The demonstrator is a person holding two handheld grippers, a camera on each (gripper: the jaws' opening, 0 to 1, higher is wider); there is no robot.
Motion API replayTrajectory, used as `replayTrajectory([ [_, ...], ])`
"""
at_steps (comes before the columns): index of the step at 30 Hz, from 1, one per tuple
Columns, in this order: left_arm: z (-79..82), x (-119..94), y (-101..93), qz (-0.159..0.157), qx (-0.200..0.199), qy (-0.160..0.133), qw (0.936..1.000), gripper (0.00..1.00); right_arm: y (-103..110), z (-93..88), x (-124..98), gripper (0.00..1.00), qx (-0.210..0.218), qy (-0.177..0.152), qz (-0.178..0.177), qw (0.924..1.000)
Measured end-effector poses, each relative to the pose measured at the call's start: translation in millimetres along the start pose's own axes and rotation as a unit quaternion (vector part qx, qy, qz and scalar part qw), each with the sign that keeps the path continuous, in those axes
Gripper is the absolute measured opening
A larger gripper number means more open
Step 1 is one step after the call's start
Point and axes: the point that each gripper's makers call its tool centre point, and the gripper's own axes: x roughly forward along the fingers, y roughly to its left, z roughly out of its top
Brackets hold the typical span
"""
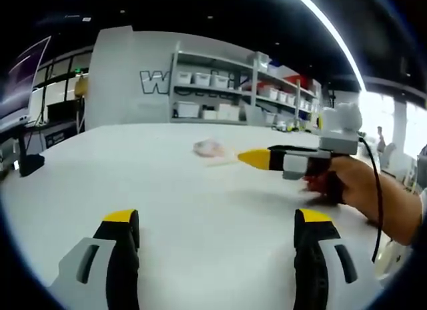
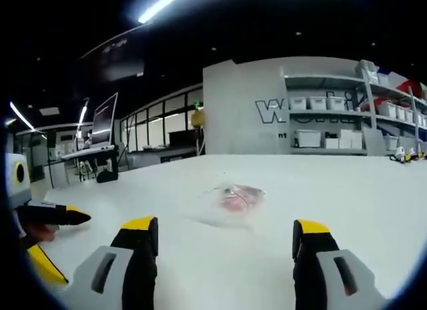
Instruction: Open the resealable bag by pulling the two sides of the seal apart until the entire bag opening is separated and visibly accessible.
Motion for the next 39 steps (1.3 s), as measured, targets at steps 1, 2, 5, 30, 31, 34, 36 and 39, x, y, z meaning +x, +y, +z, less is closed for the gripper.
replayTrajectory([
  [1,-0.2,0,0.1,-0.001,0.0,0.001,1.0,0.96,0,-0.3,-1,0.84,0.0,0.0,0.0,1.0],
  [2,-0.2,0,0.1,-0.001,0.0,0.001,1.0,0.96,0,-0.1,-2,0.84,0.001,0.0,0.001,1.0],
  [5,-0.2,0,0.2,-0.002,0.0,0.001,1.0,0.96,1,0.7,-2,0.84,0.002,-0.003,0.002,1.0],
  [30,-1.8,-1,-2.6,-0.004,-0.002,0.003,1.0,0.95,5,-1.6,-22,0.81,0.005,0.001,0.003,1.0],
  [31,-1.9,0,-2.6,-0.004,-0.001,0.003,1.0,0.95,5,-2.0,-23,0.81,0.005,0.001,0.003,1.0],
  [34,-2.0,0,-2.9,-0.004,-0.001,0.003,1.0,0.95,6,-2.3,-24,0.8,0.005,0.001,0.003,1.0],
  [36,-2.2,-1,-3.1,-0.004,-0.002,0.003,1.0,0.95,5,-2.2,-26,0.8,0.005,0.0,0.002,1.0],
  [39,-1.9,0,-2.1,-0.005,-0.003,0.003,1.0,0.95,5,-3.0,-28,0.79,0.006,-0.001,0.001,1.0],
])
